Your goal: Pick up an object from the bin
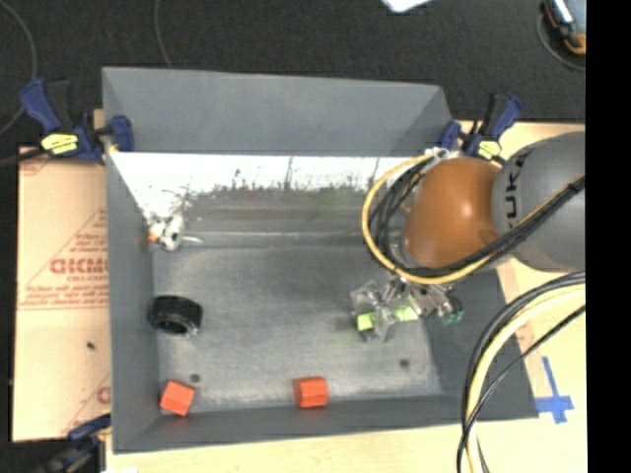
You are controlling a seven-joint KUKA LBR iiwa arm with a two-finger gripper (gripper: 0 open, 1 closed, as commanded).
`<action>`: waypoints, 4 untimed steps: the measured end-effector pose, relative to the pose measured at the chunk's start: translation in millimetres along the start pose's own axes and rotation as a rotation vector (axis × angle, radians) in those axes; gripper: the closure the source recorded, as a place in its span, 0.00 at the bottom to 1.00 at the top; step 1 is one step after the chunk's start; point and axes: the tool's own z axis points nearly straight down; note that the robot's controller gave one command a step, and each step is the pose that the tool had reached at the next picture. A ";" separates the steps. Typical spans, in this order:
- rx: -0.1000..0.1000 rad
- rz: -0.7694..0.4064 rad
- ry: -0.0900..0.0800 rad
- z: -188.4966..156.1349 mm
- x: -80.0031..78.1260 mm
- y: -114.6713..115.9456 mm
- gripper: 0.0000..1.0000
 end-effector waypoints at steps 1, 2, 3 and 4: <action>-0.003 0.001 0.006 -19.3 1.5 0.7 1.00; 0.002 0.001 -0.002 -37.0 -1.0 -0.7 1.00; -0.001 0.002 0.002 -55.8 0.0 -0.1 1.00; 0.002 0.003 -0.003 -70.7 -1.5 -1.1 1.00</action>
Offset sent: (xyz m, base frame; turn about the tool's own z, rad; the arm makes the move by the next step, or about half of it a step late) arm -0.0001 0.0001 0.1185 0.0000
